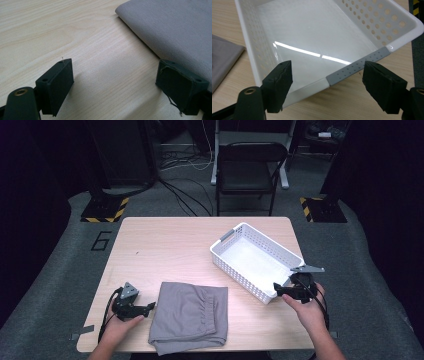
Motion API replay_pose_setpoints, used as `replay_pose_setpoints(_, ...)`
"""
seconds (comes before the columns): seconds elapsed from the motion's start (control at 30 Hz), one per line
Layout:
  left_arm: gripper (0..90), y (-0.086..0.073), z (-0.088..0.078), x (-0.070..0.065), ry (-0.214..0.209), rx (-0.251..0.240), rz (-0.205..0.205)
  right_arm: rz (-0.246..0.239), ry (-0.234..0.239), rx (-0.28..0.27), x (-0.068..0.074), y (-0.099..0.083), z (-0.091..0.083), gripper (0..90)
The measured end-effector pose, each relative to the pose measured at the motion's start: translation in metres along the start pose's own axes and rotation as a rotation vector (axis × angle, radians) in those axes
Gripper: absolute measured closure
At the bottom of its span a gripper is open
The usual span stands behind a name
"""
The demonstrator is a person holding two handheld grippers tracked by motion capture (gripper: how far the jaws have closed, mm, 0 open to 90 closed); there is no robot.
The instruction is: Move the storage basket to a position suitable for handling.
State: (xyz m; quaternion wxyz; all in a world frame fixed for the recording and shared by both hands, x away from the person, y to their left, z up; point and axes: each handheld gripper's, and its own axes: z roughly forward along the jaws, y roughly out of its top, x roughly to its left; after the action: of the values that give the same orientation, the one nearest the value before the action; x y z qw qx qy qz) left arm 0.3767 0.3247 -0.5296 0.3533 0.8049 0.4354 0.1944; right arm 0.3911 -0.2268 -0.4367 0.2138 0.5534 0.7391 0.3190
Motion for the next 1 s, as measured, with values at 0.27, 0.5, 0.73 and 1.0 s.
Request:
replay_pose_setpoints(0.27, 14.3, 0.000, 0.000, 0.000, 0.001, 0.000, -0.001, 0.044, -0.004, 0.020, -0.004, -0.006, 0.007, 20.3)
replay_pose_setpoints(0.5, 14.3, 0.000, 0.000, 0.000, 0.001, 0.000, -0.001, 0.085, -0.003, 0.043, -0.002, -0.005, 0.014, 19.7)
replay_pose_setpoints(0.73, 14.3, 0.000, 0.000, 0.000, 0.001, -0.001, -0.001, 0.102, -0.012, 0.061, -0.001, -0.005, 0.022, 19.0)
replay_pose_setpoints(1.0, 14.3, 0.000, 0.000, 0.000, 0.001, -0.001, -0.002, 0.117, -0.042, 0.071, -0.002, -0.001, 0.026, 22.4)
